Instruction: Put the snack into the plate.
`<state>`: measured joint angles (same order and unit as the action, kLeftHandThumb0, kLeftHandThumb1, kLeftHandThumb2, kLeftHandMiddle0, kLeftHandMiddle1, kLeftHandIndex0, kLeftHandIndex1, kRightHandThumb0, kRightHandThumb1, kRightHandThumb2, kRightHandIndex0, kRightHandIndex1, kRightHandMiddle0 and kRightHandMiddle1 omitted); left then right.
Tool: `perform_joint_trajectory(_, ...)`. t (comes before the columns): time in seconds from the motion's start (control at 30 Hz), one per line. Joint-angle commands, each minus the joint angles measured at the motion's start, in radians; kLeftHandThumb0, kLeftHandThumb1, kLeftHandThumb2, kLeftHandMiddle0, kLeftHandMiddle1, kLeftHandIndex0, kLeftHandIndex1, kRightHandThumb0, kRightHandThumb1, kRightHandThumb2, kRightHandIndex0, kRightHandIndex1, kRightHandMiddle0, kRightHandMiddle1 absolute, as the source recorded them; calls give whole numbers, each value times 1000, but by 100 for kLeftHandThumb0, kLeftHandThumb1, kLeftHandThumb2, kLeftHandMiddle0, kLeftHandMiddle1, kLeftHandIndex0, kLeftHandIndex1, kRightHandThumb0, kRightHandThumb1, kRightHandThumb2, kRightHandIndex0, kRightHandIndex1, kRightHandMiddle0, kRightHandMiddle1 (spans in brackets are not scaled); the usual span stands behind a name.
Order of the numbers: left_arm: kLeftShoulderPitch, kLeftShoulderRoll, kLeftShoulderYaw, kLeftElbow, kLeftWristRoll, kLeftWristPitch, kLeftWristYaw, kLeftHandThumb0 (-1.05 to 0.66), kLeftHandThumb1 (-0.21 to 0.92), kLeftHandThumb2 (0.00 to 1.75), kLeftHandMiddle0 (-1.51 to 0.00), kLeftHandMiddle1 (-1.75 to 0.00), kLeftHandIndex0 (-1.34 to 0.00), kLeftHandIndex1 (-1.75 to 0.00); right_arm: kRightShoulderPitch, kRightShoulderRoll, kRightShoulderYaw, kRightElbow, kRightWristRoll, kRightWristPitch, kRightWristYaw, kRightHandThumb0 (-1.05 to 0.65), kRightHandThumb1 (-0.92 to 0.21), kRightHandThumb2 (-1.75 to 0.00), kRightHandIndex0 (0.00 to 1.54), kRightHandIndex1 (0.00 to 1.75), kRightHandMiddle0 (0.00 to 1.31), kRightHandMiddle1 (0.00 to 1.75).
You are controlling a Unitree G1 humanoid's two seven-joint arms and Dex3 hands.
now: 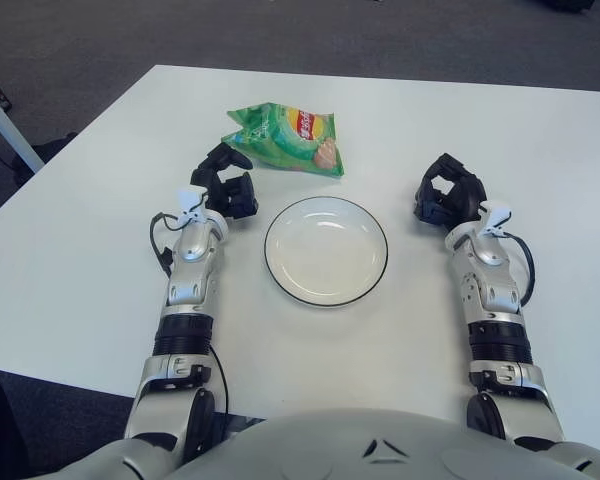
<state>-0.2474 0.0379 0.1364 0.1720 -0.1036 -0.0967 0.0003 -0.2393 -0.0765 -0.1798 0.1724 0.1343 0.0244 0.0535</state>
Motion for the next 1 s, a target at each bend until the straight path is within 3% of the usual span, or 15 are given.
perform_joint_trajectory(0.0,87,-8,-2,1,9,19,9,-52,21,145,-139,-175,-70,-175,147,13,-7,71,5,13,6,-49,-31,-133,131,175,62,175)
perform_joint_trajectory(0.97,102,1,-2,-42,-6,57,-5,-50,27,138,-136,-175,-65,-175,142,18,-16,51,13,34,4,-50,-28,-137,128,175,65,175)
